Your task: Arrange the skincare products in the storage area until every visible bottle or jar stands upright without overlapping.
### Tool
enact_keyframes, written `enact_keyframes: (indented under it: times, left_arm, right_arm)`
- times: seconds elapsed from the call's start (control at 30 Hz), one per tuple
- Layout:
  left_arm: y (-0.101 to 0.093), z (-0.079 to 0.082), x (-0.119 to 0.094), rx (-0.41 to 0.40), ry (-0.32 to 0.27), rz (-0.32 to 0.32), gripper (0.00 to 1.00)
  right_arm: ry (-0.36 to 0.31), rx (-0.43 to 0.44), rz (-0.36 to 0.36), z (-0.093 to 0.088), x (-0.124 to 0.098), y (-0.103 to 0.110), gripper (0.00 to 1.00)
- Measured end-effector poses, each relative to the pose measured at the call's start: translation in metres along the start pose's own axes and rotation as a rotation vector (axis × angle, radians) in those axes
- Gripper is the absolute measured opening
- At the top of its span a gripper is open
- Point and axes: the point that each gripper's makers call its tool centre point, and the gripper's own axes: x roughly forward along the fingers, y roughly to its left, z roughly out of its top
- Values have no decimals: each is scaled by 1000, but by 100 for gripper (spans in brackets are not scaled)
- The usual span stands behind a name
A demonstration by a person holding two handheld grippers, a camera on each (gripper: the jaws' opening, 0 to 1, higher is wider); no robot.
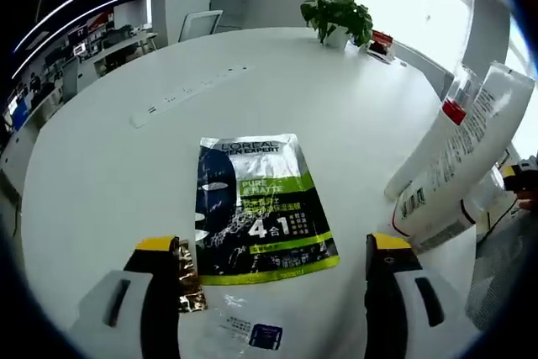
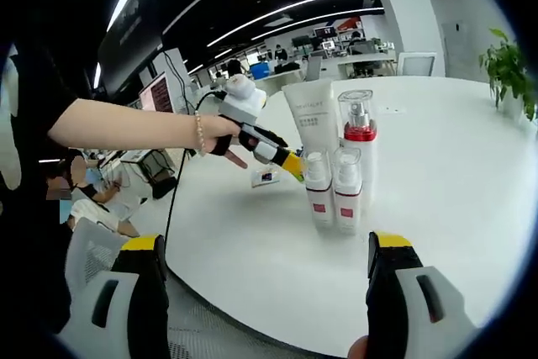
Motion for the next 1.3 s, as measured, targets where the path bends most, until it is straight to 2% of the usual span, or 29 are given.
enact_keyframes:
  times: [0.1,0.23,0.43,0.5,0.63,0.73,0.87,0.9,0.93,0.97,1.03,1.2,1.23,1.27,1.3]
  left_arm:
    - [-3,3,5,6,16,24,85]
    - [4,9,19,19,44,42,84]
    - [9,3,32,20,79,49,85]
    - [15,4,35,45,80,60,82]
    - [13,4,32,52,72,67,81]
    - [12,6,29,50,60,74,73]
    - [10,3,28,40,67,82,71]
    - [11,3,28,30,67,89,69]
    - [13,5,26,16,65,98,62]
    - [14,4,25,-27,66,99,60]
    - [15,3,27,20,57,97,60]
    - [14,4,28,42,57,106,56]
    - [13,6,27,74,54,110,51]
    - [11,8,26,111,50,110,38]
    - [13,5,23,141,70,130,23]
  right_arm:
    - [-2,4,-4,0,0,-1,100]
    - [-4,11,-10,0,-1,-3,100]
    - [-5,15,-16,0,0,-4,100]
    - [-4,15,-17,0,0,-4,100]
    - [-2,15,-19,0,0,-4,100]
    - [-1,17,-17,-1,1,-4,100]
    - [5,12,-14,-2,3,-3,100]
    - [9,8,-13,-2,3,-2,100]
    - [10,6,-12,-2,3,-2,100]
    - [9,7,-12,-2,3,-2,100]
    - [7,11,-13,-2,3,-3,100]
    - [7,12,-14,-2,3,-3,100]
    - [8,10,-14,-2,3,-2,100]
    - [8,10,-14,-2,3,-2,100]
    - [8,11,-15,-2,3,-2,100]
